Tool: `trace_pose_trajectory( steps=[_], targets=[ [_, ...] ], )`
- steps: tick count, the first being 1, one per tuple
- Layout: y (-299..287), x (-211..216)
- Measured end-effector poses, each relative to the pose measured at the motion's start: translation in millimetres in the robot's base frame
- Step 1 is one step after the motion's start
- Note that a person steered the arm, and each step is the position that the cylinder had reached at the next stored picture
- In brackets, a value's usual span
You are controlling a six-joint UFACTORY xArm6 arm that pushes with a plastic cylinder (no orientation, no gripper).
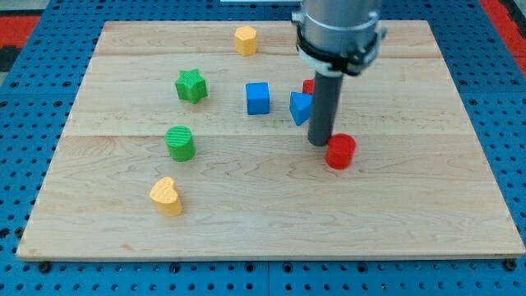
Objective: Move your arm towards the top
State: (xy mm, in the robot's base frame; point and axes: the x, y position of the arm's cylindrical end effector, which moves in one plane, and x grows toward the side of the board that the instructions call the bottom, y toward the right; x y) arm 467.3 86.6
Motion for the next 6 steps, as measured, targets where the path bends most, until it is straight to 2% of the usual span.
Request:
trace_pose_trajectory(
  steps=[1, 2, 3, 5, 6],
  targets=[
    [59, 11],
    [82, 43],
    [84, 19],
    [98, -118],
    [23, -131]
  ],
)
